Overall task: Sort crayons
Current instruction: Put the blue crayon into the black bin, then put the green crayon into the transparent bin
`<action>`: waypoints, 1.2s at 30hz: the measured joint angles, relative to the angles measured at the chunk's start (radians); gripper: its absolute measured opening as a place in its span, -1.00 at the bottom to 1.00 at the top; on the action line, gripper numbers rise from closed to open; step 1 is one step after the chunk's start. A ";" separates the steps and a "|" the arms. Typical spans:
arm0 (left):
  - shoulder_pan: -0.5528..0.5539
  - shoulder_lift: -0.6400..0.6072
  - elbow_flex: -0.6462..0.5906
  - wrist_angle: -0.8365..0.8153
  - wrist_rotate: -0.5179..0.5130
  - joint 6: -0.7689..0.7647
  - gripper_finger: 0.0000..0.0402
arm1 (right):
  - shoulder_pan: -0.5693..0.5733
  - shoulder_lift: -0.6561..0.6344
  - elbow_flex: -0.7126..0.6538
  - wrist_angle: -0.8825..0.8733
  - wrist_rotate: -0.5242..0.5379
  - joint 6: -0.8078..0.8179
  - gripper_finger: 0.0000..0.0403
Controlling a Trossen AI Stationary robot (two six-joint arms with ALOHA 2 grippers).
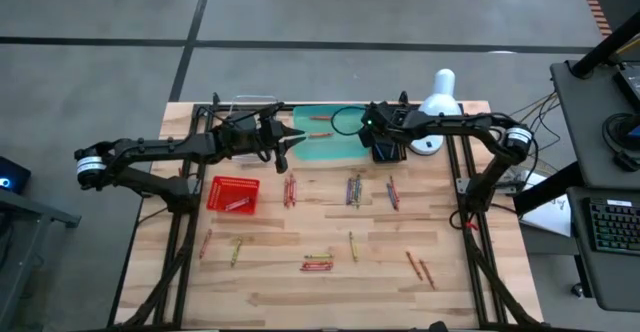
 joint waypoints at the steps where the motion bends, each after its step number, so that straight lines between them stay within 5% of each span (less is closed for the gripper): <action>1: 0.000 0.000 0.000 0.000 -0.009 0.000 -0.73 | 0.000 0.002 0.000 -0.001 -0.001 0.008 -0.95; 23: -0.002 0.000 0.000 -0.025 -0.012 -0.063 -0.73 | 0.029 -0.014 0.013 -0.002 -0.026 0.004 -0.64; 36: -0.080 0.000 0.046 -0.297 0.005 -0.271 -0.73 | 0.163 -0.027 0.094 0.000 -0.026 -0.081 -0.64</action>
